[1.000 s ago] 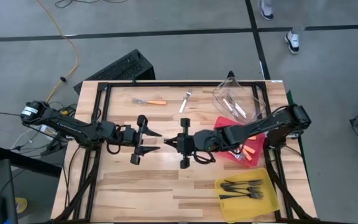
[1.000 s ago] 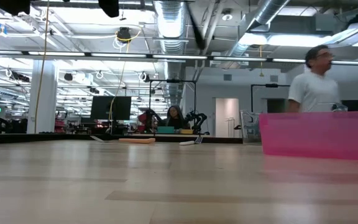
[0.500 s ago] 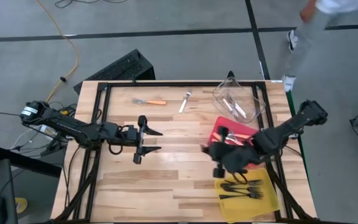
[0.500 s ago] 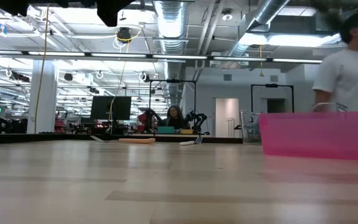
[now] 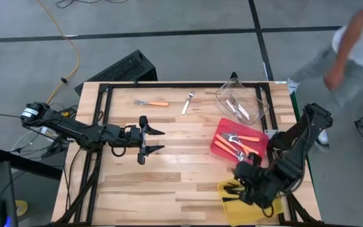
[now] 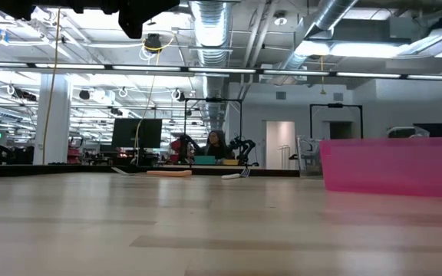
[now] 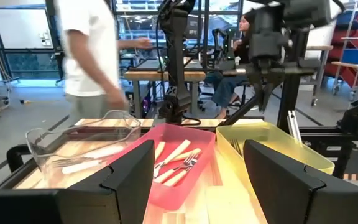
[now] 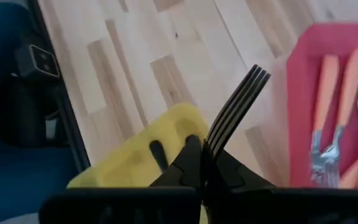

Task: Sort silverware by color (type)
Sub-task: Put the black fork into the yellow bin

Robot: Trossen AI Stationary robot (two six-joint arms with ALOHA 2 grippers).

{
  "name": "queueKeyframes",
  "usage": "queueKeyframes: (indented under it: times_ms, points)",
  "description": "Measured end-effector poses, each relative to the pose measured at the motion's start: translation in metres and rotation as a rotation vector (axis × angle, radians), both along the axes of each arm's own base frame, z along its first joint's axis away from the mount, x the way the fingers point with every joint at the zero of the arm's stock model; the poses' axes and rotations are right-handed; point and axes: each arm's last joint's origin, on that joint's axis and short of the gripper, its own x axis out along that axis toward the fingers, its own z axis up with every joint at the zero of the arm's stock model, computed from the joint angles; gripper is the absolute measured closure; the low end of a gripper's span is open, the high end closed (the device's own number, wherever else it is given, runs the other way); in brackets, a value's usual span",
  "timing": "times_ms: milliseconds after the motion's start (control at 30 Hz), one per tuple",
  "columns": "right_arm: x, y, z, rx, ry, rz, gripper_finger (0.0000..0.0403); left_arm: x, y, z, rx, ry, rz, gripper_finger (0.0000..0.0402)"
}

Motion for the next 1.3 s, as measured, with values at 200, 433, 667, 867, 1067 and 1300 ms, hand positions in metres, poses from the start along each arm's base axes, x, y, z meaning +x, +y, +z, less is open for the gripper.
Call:
queueKeyframes:
  times_ms: [200, 433, 667, 867, 1067, 1300]
  points:
    - [0.005, 0.023, -0.026, -0.023, 0.083, 0.013, 0.0380, 0.000, 0.000, 0.000, 0.011, -0.001, 0.006, 0.0168]
    - [0.012, 0.036, -0.051, -0.023, 0.231, 0.041, 0.0380, 0.000, 0.002, 0.000, -0.022, -0.002, 0.035, 0.0168]
    - [0.014, 0.038, -0.058, -0.037, 0.279, 0.073, 0.0380, 0.000, 0.002, 0.000, -0.027, -0.003, 0.050, 0.0168]
    - [0.017, 0.032, -0.058, -0.059, 0.306, 0.087, 0.0380, 0.000, 0.004, 0.000, -0.080, -0.006, 0.085, 0.0168]
    - [0.023, 0.027, -0.058, -0.074, 0.314, 0.126, 0.0380, 0.000, 0.003, 0.000, -0.088, -0.006, 0.084, 0.0168]
    - [0.031, 0.019, -0.058, -0.099, 0.323, 0.172, 0.0380, 0.000, 0.003, 0.000, -0.079, -0.005, 0.084, 0.0168]
